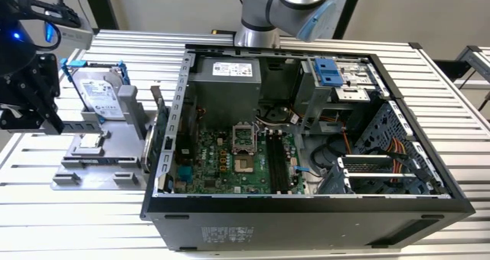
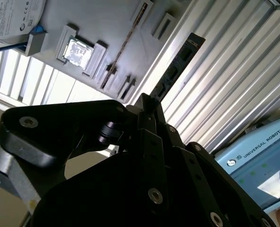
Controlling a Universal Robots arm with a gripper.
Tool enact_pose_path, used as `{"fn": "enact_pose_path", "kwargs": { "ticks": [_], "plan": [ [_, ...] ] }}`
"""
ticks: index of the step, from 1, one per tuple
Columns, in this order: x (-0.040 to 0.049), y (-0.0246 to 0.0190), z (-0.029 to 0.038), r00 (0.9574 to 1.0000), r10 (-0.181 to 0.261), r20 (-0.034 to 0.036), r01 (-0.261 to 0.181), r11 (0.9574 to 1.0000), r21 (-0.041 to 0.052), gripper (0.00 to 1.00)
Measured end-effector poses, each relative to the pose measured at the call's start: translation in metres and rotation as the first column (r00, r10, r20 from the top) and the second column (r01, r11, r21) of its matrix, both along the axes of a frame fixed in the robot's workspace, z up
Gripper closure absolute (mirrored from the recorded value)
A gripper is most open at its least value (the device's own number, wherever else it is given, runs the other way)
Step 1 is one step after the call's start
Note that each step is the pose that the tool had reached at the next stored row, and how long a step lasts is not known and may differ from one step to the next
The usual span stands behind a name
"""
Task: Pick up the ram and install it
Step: 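Pick up the ram and move it above insertion slot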
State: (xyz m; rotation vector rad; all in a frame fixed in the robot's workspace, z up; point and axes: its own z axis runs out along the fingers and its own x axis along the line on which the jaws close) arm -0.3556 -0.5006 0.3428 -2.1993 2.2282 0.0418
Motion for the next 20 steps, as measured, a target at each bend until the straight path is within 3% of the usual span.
{"fn": "enact_pose_path", "kwargs": {
  "ticks": [20],
  "plan": [
    [0.0000, 0.0000, 0.0100, 1.0000, 0.000, 0.0001, 0.000, 1.0000, 0.0000, 1.00]
  ]
}}
